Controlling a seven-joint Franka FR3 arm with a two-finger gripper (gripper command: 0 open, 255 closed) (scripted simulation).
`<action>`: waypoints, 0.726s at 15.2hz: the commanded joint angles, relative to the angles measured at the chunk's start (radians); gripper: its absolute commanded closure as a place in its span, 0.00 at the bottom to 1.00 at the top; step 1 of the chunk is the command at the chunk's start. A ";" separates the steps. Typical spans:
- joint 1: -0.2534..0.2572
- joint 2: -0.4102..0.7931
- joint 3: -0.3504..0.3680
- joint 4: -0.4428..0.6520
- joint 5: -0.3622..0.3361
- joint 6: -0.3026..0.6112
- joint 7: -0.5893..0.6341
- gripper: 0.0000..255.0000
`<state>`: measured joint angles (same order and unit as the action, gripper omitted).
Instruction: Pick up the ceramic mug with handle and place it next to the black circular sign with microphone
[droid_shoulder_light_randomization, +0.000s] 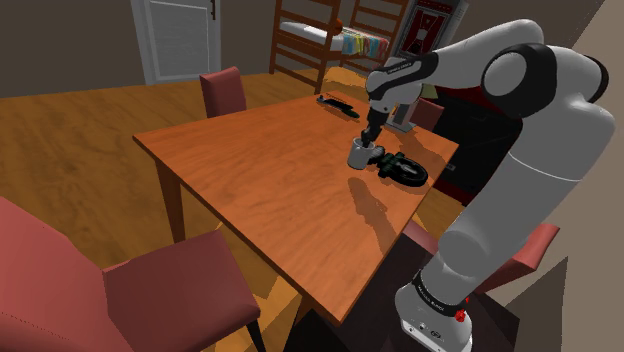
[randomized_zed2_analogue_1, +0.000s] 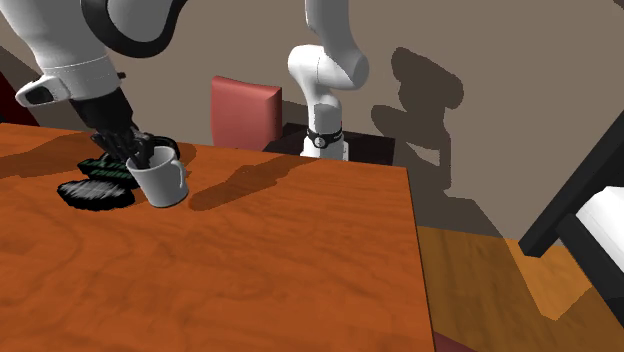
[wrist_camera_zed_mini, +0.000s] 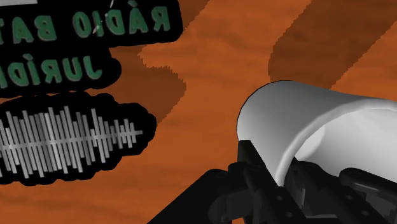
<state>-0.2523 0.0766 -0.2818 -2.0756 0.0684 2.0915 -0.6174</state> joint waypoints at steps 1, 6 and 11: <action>0.000 0.011 0.001 -0.013 0.005 0.025 -0.003 1.00; -0.001 0.038 0.002 -0.037 0.016 0.073 -0.012 1.00; -0.001 0.038 0.002 -0.037 0.016 0.073 -0.012 1.00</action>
<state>-0.2537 0.1142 -0.2800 -2.1123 0.0839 2.1642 -0.6295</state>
